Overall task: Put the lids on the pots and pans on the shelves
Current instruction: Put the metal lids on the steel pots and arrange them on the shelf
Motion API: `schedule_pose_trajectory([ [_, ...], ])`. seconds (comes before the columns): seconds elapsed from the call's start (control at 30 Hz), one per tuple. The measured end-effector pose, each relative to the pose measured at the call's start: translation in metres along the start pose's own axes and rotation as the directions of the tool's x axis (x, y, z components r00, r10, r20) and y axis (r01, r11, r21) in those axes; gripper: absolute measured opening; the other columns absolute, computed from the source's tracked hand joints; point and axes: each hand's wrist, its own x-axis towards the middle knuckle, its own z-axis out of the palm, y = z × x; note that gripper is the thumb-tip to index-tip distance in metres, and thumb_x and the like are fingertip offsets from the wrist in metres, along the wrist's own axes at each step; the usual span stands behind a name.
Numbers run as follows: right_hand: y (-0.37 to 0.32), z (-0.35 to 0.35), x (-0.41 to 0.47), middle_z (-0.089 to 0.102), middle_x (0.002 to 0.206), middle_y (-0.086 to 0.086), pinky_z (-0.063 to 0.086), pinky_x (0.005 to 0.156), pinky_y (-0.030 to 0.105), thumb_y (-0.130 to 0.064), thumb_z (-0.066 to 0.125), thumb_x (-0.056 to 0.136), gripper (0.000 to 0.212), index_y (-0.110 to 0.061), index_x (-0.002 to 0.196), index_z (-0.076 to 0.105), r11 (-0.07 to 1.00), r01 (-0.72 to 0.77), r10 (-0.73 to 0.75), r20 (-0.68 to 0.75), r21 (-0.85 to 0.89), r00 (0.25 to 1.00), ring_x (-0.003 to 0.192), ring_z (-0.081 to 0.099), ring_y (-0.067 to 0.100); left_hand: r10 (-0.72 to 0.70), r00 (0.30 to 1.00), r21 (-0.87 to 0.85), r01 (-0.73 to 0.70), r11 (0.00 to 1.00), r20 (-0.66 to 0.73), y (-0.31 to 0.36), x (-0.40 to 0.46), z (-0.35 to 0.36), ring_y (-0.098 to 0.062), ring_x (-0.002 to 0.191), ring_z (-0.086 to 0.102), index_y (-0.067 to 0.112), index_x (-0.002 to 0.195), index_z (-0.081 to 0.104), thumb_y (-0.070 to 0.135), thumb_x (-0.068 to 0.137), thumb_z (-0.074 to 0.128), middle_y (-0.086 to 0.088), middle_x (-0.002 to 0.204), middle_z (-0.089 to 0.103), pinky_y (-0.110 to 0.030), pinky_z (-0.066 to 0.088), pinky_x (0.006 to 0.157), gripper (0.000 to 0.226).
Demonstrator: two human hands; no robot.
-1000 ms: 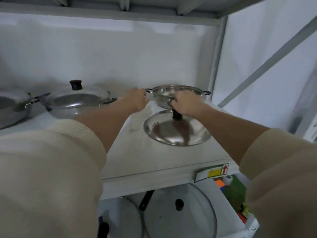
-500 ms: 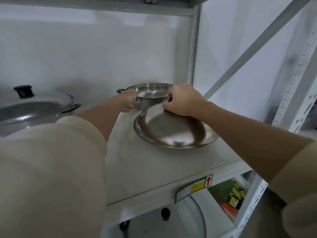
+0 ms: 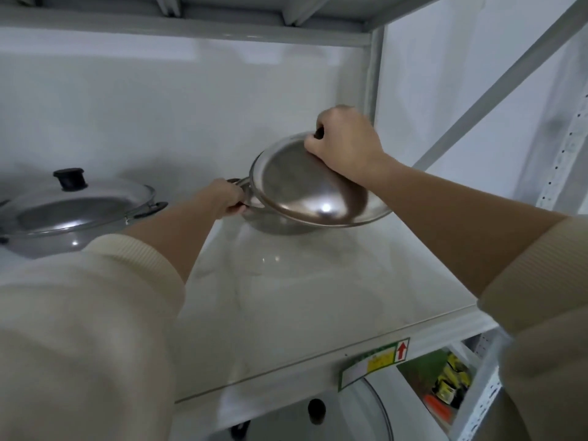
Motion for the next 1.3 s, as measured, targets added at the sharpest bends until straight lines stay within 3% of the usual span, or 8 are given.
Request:
schedule_pose_trajectory([
  [0.13,-0.006,0.027,0.030,0.065,0.100,0.018,0.044,0.070,0.035,-0.029,0.055,0.086,0.028,-0.004,0.093,0.066,0.999,-0.003,0.001,0.057,0.033,0.998,0.091,0.061,0.037,-0.014,1.000,-0.024,0.015,1.000,0.017,-0.009,0.002,-0.009,-0.007,0.022,0.049,0.000,0.075,0.054,-0.006,0.091,0.046,-0.010,0.048,0.056,-0.012,0.044,0.032,0.019],
  [0.3,-0.008,0.067,0.047,0.063,0.103,0.019,0.040,0.069,0.032,-0.028,0.054,0.088,0.028,-0.004,0.096,0.064,0.999,0.004,-0.010,0.160,0.039,0.987,0.093,0.061,0.037,-0.035,0.993,-0.289,0.067,0.955,0.115,-0.017,0.005,-0.008,-0.011,0.035,0.060,-0.002,0.095,0.057,-0.003,0.095,0.039,-0.014,0.074,0.055,-0.014,0.051,0.039,0.018],
  [0.43,-0.011,0.089,0.052,0.059,0.097,0.017,0.038,0.067,0.032,-0.026,0.054,0.088,0.026,-0.002,0.094,0.063,0.998,0.017,-0.030,0.227,0.059,0.973,0.091,0.060,0.036,-0.040,0.985,-0.365,0.100,0.926,0.170,-0.020,0.003,-0.009,-0.013,0.061,0.053,0.005,0.080,0.058,0.002,0.098,0.041,-0.008,0.075,0.053,-0.012,0.051,0.041,0.024],
  [0.6,-0.009,0.104,0.053,0.064,0.100,0.017,0.039,0.067,0.030,-0.024,0.056,0.087,0.027,-0.001,0.096,0.065,0.995,0.001,-0.025,0.250,0.095,0.968,0.081,0.056,0.031,-0.053,0.977,-0.456,0.145,0.878,0.208,-0.022,0.002,-0.007,-0.007,0.053,0.047,0.011,0.076,0.054,0.001,0.100,0.032,-0.003,0.069,0.045,-0.010,0.047,0.038,0.034],
  [0.73,-0.004,0.108,0.052,0.062,0.096,0.015,0.039,0.066,0.030,-0.024,0.057,0.087,0.026,-0.001,0.095,0.065,0.996,0.010,-0.033,0.261,0.092,0.965,0.080,0.056,0.031,-0.086,0.968,-0.516,0.199,0.833,0.236,-0.020,0.001,-0.008,-0.006,0.057,0.039,0.013,0.078,0.052,-0.003,0.099,0.027,-0.002,0.069,0.042,-0.009,0.045,0.038,0.037],
  [0.93,-0.003,0.118,0.047,0.051,0.089,0.011,0.038,0.066,0.031,-0.021,0.055,0.087,0.023,-0.001,0.095,0.064,0.990,-0.074,0.034,0.301,0.123,0.953,0.077,0.048,0.030,-0.114,0.969,-0.481,0.210,0.851,0.220,-0.018,-0.001,-0.006,-0.002,0.028,0.048,0.013,0.077,0.055,0.000,0.099,0.032,0.001,0.049,0.052,-0.009,0.047,0.038,0.035],
  [1.13,-0.001,0.115,0.047,0.050,0.090,0.011,0.041,0.069,0.031,-0.022,0.055,0.088,0.024,-0.002,0.097,0.064,0.985,-0.081,0.030,0.311,0.152,0.950,0.080,0.049,0.031,-0.098,0.984,-0.368,0.148,0.918,0.151,-0.016,0.003,-0.004,-0.008,0.054,0.045,0.010,0.081,0.056,0.001,0.097,0.034,-0.003,0.071,0.047,-0.010,0.049,0.041,0.028],
  [1.3,-0.004,0.118,0.046,0.052,0.089,0.012,0.037,0.068,0.030,-0.020,0.052,0.089,0.021,-0.002,0.092,0.062,0.982,-0.110,0.055,0.322,0.153,0.945,0.080,0.048,0.030,-0.123,0.990,-0.278,0.137,0.951,0.069,-0.014,0.007,0.002,-0.007,0.054,0.038,0.011,0.094,0.055,0.004,0.096,0.035,-0.001,0.072,0.045,-0.012,0.044,0.033,0.021],
])
